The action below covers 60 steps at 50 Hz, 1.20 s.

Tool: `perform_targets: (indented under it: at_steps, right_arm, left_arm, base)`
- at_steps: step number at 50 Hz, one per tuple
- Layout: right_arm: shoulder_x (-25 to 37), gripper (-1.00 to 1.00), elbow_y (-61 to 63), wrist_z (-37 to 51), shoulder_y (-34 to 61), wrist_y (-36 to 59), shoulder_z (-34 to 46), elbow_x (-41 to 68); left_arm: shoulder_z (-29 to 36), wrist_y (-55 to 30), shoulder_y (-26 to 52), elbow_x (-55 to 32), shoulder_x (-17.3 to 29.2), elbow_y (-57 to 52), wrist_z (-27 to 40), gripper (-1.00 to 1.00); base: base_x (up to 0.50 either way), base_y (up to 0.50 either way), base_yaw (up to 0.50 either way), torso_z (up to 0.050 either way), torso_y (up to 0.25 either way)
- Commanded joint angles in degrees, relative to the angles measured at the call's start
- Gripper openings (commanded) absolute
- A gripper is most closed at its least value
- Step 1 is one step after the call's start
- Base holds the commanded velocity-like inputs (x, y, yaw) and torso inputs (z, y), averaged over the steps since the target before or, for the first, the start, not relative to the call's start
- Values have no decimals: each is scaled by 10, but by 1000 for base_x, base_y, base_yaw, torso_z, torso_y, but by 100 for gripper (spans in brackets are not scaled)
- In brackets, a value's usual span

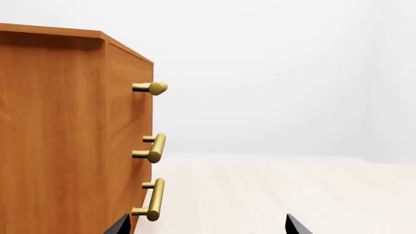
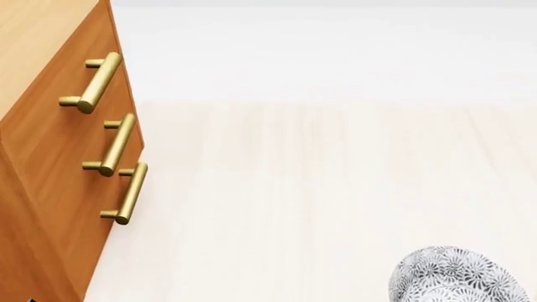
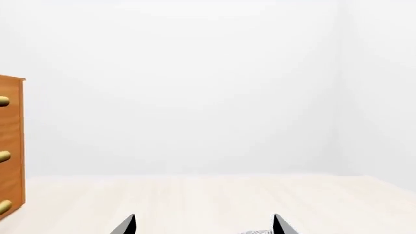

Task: Put the bowl on top of the cabinet.

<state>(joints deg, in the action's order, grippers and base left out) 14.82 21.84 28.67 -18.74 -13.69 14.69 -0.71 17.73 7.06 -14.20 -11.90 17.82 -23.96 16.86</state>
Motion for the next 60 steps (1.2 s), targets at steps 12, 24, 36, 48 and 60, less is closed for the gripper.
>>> perform_targets:
  at_steps: [12,24,36,48,60]
  right_arm:
    - [-5,100,-7,26,1,-13,2,-25]
    - [-8,100,21,41,-12,-2,-17,22]
    - [-20,100,40,73,-17,2,-58,100]
    - [-16,100,50,71,-28,-15,-79,165]
    - [-18,100,48,73,-38,-47,-96,204]
  left_arm:
    - [4,1,2,-6,4,2,3,100]
    - [5,1,3,-7,6,2,5,100]
    - [7,-4,7,-10,7,5,8,100]
    - [9,-2,6,-10,9,5,11,100]
    - [12,-3,10,-13,10,9,11,100]
  base:
    - [0,0,0,0,0]
    - [0,0,0,0,0]
    - [0,0,0,0,0]
    - [0,0,0,0,0]
    - [0,0,0,0,0]
